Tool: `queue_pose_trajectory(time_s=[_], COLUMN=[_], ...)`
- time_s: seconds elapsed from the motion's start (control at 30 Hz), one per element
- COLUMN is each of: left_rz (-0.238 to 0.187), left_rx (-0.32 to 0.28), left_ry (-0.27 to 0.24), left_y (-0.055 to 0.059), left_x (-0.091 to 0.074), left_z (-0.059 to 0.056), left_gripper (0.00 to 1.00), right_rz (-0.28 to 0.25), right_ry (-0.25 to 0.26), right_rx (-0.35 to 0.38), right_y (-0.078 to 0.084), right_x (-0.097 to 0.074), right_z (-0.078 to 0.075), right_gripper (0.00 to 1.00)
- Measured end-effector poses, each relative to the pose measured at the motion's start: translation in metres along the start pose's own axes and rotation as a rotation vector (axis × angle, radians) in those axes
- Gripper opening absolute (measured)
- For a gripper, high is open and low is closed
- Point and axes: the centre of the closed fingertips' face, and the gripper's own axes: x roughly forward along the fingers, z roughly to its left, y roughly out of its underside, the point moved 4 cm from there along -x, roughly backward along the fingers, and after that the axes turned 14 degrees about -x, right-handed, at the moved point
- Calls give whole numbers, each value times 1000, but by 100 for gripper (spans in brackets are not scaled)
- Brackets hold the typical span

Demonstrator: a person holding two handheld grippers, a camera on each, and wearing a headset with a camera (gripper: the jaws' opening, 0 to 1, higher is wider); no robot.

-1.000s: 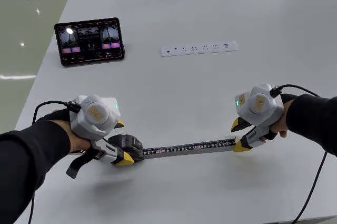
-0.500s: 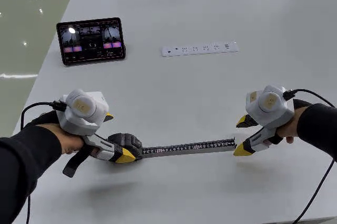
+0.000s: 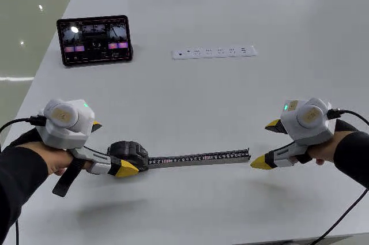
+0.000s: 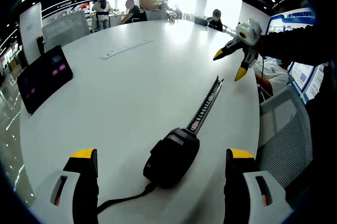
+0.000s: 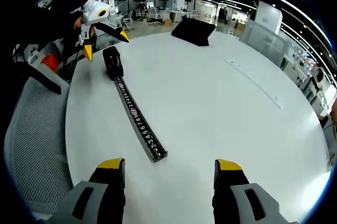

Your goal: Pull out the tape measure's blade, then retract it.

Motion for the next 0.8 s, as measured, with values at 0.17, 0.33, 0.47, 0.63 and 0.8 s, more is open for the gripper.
queue_pose_trajectory(time_s=[0.17, 0.33, 0.47, 0.63, 0.8], left_rz=[-71, -135, -160, -192, -181], left_rx=[-25, -79, -113, -120, -147], left_ry=[-46, -92, -91, -113, -96], left_y=[2, 11, 24, 35, 45], left_x=[-11, -23, -29, -38, -50], left_z=[7, 15, 14, 15, 11], left_gripper=[99, 99, 99, 99, 99], right_rz=[-45, -82, -104, -120, -142], right_ry=[46, 80, 100, 115, 140], right_rx=[57, 76, 110, 146, 148], right_y=[0, 3, 12, 20, 26], right_x=[-8, -16, -23, -30, -40], right_z=[2, 10, 12, 18, 27], right_gripper=[75, 82, 84, 88, 94])
